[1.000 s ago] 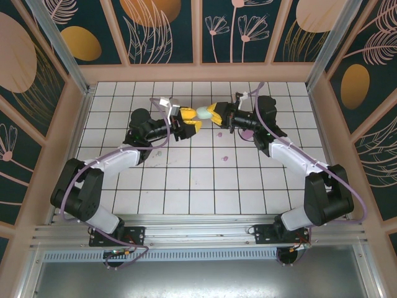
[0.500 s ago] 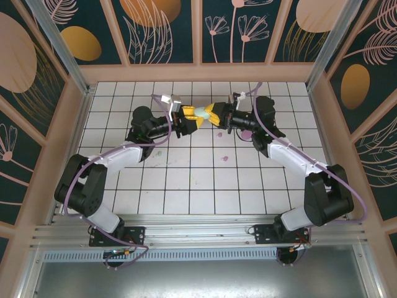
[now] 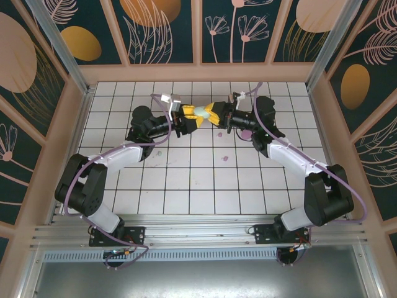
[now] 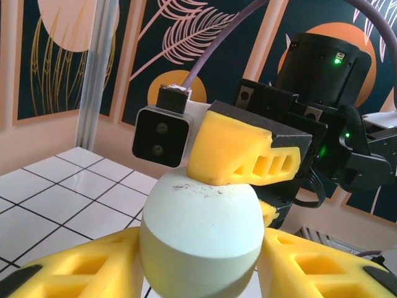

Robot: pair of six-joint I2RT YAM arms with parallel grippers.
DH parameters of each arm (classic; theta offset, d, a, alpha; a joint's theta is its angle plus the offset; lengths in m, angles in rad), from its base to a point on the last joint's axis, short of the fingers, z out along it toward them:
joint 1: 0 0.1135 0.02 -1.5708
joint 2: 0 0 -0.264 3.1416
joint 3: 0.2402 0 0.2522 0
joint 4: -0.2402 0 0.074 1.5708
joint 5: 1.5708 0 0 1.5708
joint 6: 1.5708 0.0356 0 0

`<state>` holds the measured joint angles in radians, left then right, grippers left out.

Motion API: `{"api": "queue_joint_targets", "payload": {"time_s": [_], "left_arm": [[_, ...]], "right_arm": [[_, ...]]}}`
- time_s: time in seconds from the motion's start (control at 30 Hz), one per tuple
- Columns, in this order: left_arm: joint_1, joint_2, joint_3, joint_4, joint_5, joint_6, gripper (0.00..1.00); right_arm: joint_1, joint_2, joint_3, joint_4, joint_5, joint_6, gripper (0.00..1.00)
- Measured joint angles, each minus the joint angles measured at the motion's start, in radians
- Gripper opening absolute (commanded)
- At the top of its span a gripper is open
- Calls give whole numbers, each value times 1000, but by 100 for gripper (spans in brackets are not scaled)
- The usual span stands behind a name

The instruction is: Insert wireless bluetooth earbuds into charging case

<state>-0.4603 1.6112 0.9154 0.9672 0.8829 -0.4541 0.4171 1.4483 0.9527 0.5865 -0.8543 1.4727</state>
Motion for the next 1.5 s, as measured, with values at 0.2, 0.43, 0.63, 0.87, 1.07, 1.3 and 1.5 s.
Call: {"api": "queue_joint_targets", "payload": {"time_s": [0.2,0.43,0.63,0.87,1.07,1.3,1.5], "left_arm": [[-11,0,5,-7,3,1,44],[-9,0,10,-20,3,11,29],[-10,-1,11,-28,3,16,26],[-11,-24,13,-102,9,55,25],[-11,-71,16,-202,38,122,25],[-11,-85,78,-321,106,172,25],[-11,-98,97,-378,148,192,25]], "right_arm": [[10,0,0,13,-2,1,5],[10,0,0,19,-3,4,6],[9,0,0,16,-3,0,38],[-37,-13,0,-40,-2,-92,62],[-121,-144,35,-260,50,-422,69],[-55,-306,105,-503,114,-996,70],[-13,-333,101,-594,144,-1277,70]]}}
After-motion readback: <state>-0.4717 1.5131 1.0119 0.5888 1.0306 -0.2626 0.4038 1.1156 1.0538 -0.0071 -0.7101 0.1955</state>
